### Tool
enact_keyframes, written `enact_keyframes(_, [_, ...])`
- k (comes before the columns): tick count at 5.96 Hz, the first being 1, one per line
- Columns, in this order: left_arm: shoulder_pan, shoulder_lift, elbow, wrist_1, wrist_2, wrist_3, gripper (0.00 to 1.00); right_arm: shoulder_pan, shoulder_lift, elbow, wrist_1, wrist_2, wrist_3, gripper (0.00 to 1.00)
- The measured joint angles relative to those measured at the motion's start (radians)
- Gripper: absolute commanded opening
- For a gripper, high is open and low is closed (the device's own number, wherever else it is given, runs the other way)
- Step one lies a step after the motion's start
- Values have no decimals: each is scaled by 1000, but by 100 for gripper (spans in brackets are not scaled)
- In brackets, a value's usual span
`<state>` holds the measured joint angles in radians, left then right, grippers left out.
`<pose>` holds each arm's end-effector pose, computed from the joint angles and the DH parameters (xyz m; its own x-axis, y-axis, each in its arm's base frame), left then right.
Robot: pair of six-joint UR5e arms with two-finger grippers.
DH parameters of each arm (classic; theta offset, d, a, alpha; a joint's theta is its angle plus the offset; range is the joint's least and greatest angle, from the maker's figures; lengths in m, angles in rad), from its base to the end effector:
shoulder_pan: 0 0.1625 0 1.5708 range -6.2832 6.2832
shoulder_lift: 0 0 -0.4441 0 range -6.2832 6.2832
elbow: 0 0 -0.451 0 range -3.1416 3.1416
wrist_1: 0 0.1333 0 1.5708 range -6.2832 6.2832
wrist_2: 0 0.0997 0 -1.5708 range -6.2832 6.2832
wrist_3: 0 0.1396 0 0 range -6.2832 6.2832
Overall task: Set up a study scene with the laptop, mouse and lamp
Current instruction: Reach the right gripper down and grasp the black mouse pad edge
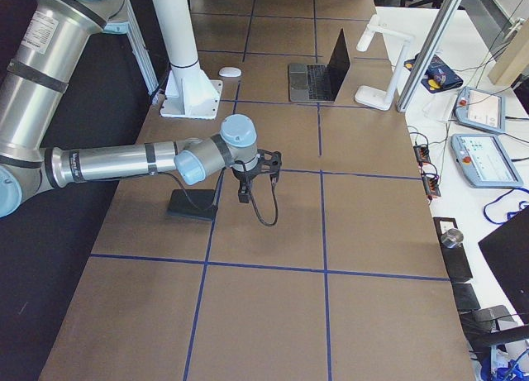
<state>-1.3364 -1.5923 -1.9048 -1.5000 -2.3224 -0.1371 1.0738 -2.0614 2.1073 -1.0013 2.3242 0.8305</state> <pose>0.0924 -0.5503 0.5194 0.6903 0.2253 -0.6876 -0.1298 0.9734 0.1887 -0.1487 -0.3533 0.5591 0.5929 0.0612 0.8030 -0.0717 0.9972 -0.0230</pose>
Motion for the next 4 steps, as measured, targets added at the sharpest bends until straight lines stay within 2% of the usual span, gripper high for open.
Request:
enact_keyframes(2, [0,1,-2,0,0,-2,100,-238,-117,-24,273,-164,196,98])
enact_keyframes(4, [-1,3,-9,0,-2,-9,100,-376,-178,-164,546,-274,290,97])
